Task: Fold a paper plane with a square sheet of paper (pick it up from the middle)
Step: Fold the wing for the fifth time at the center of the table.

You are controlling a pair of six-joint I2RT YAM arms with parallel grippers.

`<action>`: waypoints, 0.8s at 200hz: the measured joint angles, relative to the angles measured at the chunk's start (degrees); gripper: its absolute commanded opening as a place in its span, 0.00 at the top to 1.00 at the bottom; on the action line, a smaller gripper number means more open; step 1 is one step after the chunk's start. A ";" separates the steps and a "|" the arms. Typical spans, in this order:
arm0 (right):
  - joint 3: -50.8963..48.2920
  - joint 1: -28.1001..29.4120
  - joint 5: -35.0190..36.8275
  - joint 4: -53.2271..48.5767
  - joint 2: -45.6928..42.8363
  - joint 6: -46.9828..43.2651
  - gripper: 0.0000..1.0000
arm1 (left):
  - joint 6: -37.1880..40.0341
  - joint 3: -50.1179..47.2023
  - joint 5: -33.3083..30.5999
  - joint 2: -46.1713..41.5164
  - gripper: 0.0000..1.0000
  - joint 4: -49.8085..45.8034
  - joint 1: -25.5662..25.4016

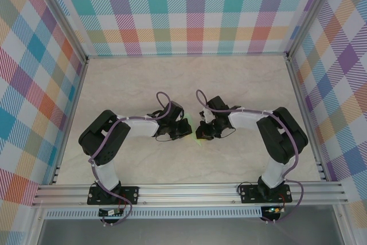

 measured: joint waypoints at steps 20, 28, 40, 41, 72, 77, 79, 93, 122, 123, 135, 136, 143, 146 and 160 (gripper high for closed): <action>-0.02 0.00 0.04 0.17 0.70 -0.02 0.93 | 0.17 0.26 0.00 0.02 0.93 -0.46 0.00; -0.07 0.00 0.09 0.17 0.90 -0.04 0.94 | 0.39 0.55 0.00 0.09 0.92 -0.92 0.00; -0.09 0.00 0.24 0.15 1.29 -0.20 0.94 | 0.92 0.98 0.00 0.20 0.92 -1.51 0.00; -0.09 0.00 0.26 0.15 1.31 -0.22 0.94 | 1.01 1.03 0.00 0.22 0.92 -1.55 0.00; -0.02 -0.04 0.44 -0.07 1.53 -0.50 0.95 | 3.76 3.17 -0.33 0.33 0.91 -4.96 0.00; 0.04 -0.04 0.52 -0.15 1.57 -0.52 0.95 | 4.48 3.76 -0.57 0.33 0.91 -5.77 0.00; 0.07 -0.04 0.52 -0.20 1.57 -0.57 0.96 | 4.59 3.91 -0.59 0.33 0.91 -5.90 0.00; 0.37 -0.04 0.66 -0.68 1.70 -0.68 0.96 | 6.25 5.35 -0.83 0.31 0.90 -7.06 0.00; 0.68 -0.04 0.66 -1.14 1.86 -0.66 0.96 | 9.57 7.30 -2.38 -0.55 0.90 -9.03 0.04; 0.68 -0.04 0.66 -1.14 1.86 -0.68 0.96 | 9.75 7.32 -2.54 -0.59 0.90 -9.09 0.04; 0.76 -0.04 0.66 -1.22 1.90 -0.66 0.96 | 10.80 7.65 -3.34 -1.07 0.90 -9.90 0.07; 0.76 -0.04 0.66 -1.22 1.90 -0.66 0.96 | 10.86 7.67 -3.37 -1.09 0.90 -9.94 0.07; 0.81 -0.04 0.66 -1.31 1.90 -0.66 0.96 | 11.39 7.74 -3.72 -1.20 0.90 -10.25 0.09; 0.83 -0.04 0.66 -1.33 1.92 -0.66 0.96 | 11.58 7.76 -3.87 -1.22 0.90 -10.34 0.11; 0.94 -0.04 0.63 -1.46 2.01 -0.66 0.96 | 12.15 7.76 -4.44 -1.25 0.90 -10.71 0.11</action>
